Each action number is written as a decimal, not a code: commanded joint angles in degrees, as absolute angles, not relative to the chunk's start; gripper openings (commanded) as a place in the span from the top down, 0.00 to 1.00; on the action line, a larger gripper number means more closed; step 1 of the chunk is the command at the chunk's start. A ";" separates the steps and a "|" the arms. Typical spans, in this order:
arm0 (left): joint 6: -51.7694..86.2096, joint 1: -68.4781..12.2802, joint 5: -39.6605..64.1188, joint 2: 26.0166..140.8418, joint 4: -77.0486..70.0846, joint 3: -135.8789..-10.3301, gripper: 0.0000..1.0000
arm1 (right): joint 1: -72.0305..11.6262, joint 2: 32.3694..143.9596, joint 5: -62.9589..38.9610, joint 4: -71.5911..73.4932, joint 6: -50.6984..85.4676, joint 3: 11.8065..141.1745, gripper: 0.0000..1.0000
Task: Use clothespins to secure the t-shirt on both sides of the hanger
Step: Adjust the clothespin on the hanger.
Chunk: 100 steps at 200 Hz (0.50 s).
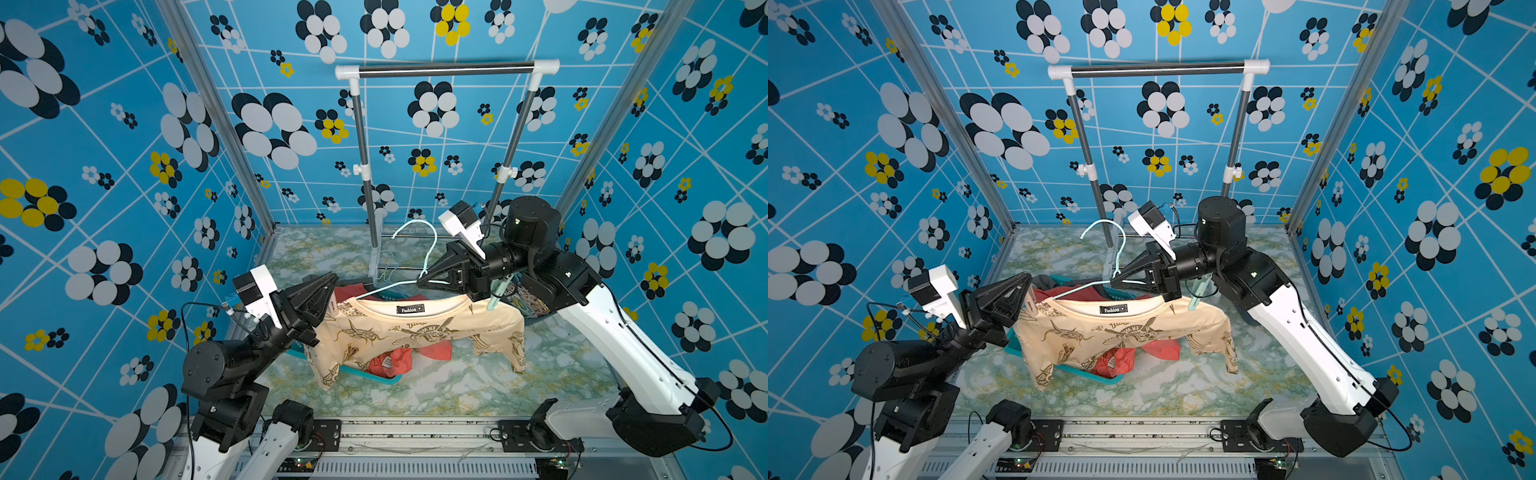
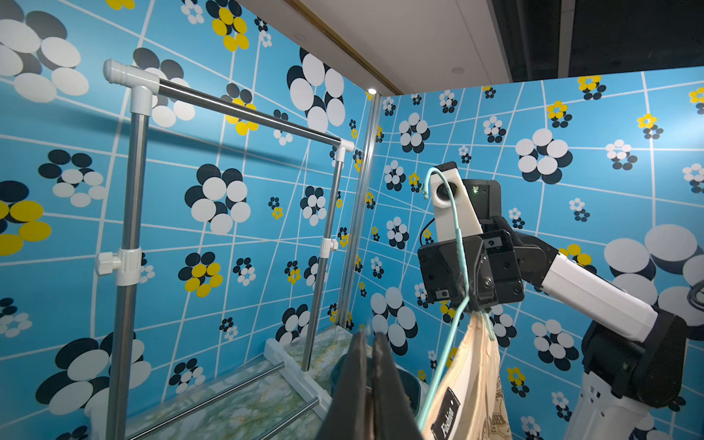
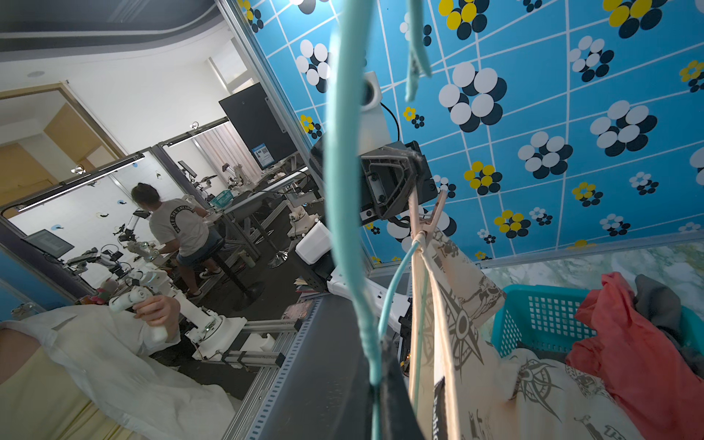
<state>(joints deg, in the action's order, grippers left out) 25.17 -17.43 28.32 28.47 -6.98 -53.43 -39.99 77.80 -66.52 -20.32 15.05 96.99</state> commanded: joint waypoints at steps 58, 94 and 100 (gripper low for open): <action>40.00 -13.14 28.15 31.91 -18.63 -45.17 1.00 | -40.79 76.33 -72.60 -8.43 18.12 97.04 1.00; 43.09 -12.74 29.66 31.73 -22.10 -42.84 1.00 | -40.78 76.79 -72.54 -6.42 18.74 97.28 1.00; 43.35 -12.74 29.96 31.76 -22.76 -42.41 1.00 | -40.81 76.92 -72.55 -6.34 18.75 97.61 1.00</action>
<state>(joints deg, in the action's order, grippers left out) 41.04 -13.45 28.05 30.28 -23.07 -45.52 -39.70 77.89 -66.00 -15.53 17.85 96.03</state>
